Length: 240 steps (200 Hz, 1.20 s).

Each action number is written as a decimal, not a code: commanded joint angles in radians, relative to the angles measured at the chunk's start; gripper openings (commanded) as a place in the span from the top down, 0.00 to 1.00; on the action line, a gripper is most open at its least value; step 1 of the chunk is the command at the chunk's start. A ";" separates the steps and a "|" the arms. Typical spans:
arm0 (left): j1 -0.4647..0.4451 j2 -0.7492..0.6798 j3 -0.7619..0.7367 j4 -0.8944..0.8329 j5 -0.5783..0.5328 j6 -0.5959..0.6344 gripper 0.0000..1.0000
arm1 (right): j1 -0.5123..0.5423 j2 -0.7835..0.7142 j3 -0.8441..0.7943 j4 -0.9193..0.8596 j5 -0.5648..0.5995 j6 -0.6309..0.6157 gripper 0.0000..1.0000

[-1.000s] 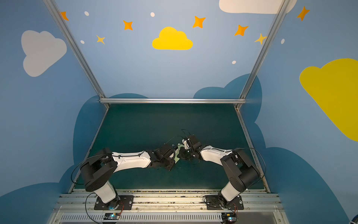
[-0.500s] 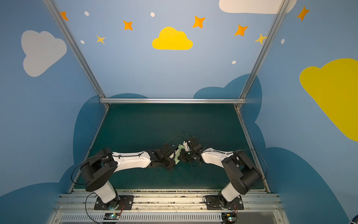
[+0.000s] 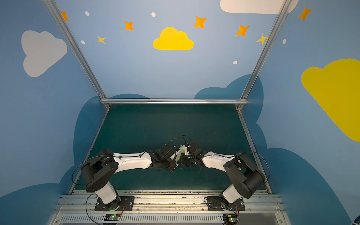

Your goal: Fold a paper plane with a square sheet of paper (fold left side to right side)

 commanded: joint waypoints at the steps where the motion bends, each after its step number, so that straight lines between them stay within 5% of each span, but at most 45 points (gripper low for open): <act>1: 0.003 0.012 0.009 -0.015 0.012 0.021 0.78 | 0.006 -0.019 -0.017 0.006 0.036 0.006 1.00; 44: 0.005 0.002 0.014 -0.026 0.020 0.027 0.75 | -0.008 -0.001 -0.002 0.005 0.048 0.003 1.00; 99: 0.005 -0.045 0.004 -0.047 0.020 0.030 0.61 | -0.023 0.010 0.009 -0.003 0.044 -0.005 1.00; 217: 0.004 -0.026 -0.020 -0.025 0.019 0.025 0.61 | -0.039 -0.020 0.015 -0.034 0.043 -0.007 1.00; 240: 0.005 -0.021 -0.020 -0.021 0.028 0.028 0.65 | -0.068 -0.054 0.007 -0.068 0.045 -0.014 0.84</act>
